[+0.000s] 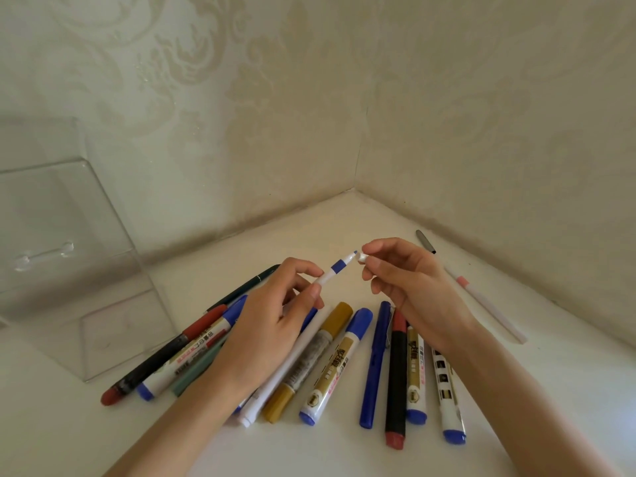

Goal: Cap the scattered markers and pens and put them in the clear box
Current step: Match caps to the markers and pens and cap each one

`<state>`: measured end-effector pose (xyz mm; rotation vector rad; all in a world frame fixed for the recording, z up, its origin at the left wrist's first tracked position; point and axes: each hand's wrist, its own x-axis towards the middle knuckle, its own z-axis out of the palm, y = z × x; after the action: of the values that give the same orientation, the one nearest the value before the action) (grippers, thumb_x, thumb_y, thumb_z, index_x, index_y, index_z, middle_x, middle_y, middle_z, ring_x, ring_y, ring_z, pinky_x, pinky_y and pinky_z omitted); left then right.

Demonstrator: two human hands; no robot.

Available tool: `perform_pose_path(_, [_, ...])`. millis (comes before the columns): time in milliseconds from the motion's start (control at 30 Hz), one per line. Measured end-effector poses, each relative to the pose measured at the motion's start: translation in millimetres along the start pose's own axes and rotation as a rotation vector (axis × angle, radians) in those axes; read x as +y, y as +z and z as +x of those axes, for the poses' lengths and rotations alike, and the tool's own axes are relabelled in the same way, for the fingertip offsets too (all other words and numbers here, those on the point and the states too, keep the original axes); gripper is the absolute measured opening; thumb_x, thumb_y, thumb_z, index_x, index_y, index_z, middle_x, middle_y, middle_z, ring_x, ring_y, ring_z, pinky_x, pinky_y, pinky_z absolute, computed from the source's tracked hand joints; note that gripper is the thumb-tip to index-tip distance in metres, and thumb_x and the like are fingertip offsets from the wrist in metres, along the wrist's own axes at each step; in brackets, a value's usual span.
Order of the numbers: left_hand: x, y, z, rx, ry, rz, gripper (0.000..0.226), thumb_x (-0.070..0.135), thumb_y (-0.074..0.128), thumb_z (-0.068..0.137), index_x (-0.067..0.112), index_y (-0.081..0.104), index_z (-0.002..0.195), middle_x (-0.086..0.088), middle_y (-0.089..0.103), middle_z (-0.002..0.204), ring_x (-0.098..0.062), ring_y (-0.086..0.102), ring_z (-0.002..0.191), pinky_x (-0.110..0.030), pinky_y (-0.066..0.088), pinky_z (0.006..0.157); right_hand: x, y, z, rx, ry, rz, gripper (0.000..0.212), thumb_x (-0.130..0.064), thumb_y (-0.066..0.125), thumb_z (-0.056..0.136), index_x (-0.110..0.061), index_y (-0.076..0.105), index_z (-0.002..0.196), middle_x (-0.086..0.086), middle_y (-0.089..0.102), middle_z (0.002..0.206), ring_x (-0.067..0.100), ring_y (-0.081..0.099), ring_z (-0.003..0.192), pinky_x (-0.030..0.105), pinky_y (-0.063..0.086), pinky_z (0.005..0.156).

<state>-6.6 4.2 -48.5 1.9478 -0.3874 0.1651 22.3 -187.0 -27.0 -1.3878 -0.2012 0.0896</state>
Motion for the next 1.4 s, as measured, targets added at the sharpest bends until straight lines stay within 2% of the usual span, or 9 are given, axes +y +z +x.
perform_pose_path(333, [-0.5,-1.6,-1.1,-0.033,0.020,0.054,0.013,0.027,0.052,0.088,0.028,0.055,0.101,0.009,0.067,0.083,-0.006,0.065,0.082,-0.019,0.054,0.073,-0.6,1.1,-0.6,0.004,-0.087,-0.103,0.022,0.005,0.058,0.082,-0.012,0.063,0.095,0.004,0.068,0.088,0.012,0.064,0.076,0.020,0.051,0.065])
perform_pose_path(533, [1.4,3.0,-3.0,0.021,0.027,0.027,0.013,0.036,0.050,0.084,0.029,0.055,0.093,0.010,0.066,0.080,-0.008,0.065,0.078,-0.018,0.052,0.069,2.6,9.1,-3.0,0.092,-0.146,-0.092,0.017,-0.011,0.068,0.067,-0.009,0.064,0.083,0.002,0.073,0.080,0.014,0.068,0.073,0.019,0.053,0.067])
perform_pose_path(700, [7.5,11.4,-7.2,0.058,0.054,-0.035,0.020,0.043,0.047,0.083,0.027,0.051,0.094,0.004,0.063,0.079,-0.018,0.064,0.071,-0.034,0.056,0.066,1.1,20.3,-5.7,0.162,-0.246,-0.058,0.023,-0.017,0.067,0.068,-0.011,0.066,0.089,0.002,0.073,0.083,0.015,0.069,0.078,0.018,0.053,0.068])
perform_pose_path(833, [16.0,14.6,-0.5,-0.010,0.008,-0.108,0.026,0.042,0.046,0.083,0.026,0.051,0.102,0.007,0.066,0.083,-0.007,0.061,0.063,-0.024,0.052,0.057,-8.1,16.0,-4.1,0.110,-0.237,-0.115,0.017,-0.013,0.063,0.079,-0.011,0.063,0.096,0.004,0.070,0.086,0.016,0.067,0.083,0.022,0.053,0.075])
perform_pose_path(933, [16.4,10.6,3.9,-0.148,-0.002,-0.016,0.033,0.050,0.040,0.084,0.036,0.049,0.112,0.022,0.062,0.104,0.007,0.059,0.094,-0.017,0.052,0.078,-24.5,-6.9,2.7,0.207,-0.185,-0.066,0.017,-0.002,0.054,0.089,-0.012,0.065,0.098,0.002,0.066,0.078,0.017,0.066,0.076,0.025,0.055,0.071])
perform_pose_path(1000, [7.8,-1.7,4.2,-0.110,-0.012,0.080,0.031,0.043,0.046,0.087,0.036,0.049,0.116,0.025,0.056,0.114,0.014,0.051,0.104,-0.012,0.045,0.085,-37.5,-35.6,6.4,0.354,-0.155,-0.230,0.020,-0.001,0.053,0.089,-0.009,0.067,0.101,0.003,0.063,0.072,0.016,0.064,0.065,0.027,0.054,0.063])
perform_pose_path(1067, [-3.5,-16.0,6.4,0.033,-0.048,0.209,0.024,0.028,0.053,0.089,0.029,0.053,0.113,0.022,0.056,0.112,0.010,0.053,0.100,-0.008,0.041,0.080,-39.8,-69.0,8.3,0.443,-0.079,-0.645,0.020,-0.005,0.056,0.087,-0.011,0.068,0.103,0.003,0.065,0.069,0.018,0.061,0.062,0.031,0.050,0.061])
perform_pose_path(1167, [-21.3,-28.3,15.5,0.256,-0.142,0.391,0.022,0.011,0.055,0.089,0.021,0.057,0.109,0.009,0.055,0.112,-0.003,0.054,0.096,-0.017,0.037,0.082,-23.6,-95.0,4.0,0.455,0.068,-1.059,0.017,-0.011,0.061,0.085,-0.015,0.068,0.100,0.007,0.067,0.078,0.018,0.059,0.068,0.025,0.042,0.061])
perform_pose_path(1400, [-43.4,-36.5,31.6,0.226,-0.402,0.630,0.029,0.036,0.059,0.086,0.018,0.060,0.109,-0.001,0.057,0.113,-0.018,0.056,0.099,-0.030,0.041,0.078,2.8,-97.4,7.9,0.427,0.140,-1.157,0.018,-0.024,0.056,0.090,-0.016,0.066,0.103,0.000,0.064,0.092,0.018,0.062,0.073,0.034,0.051,0.070])
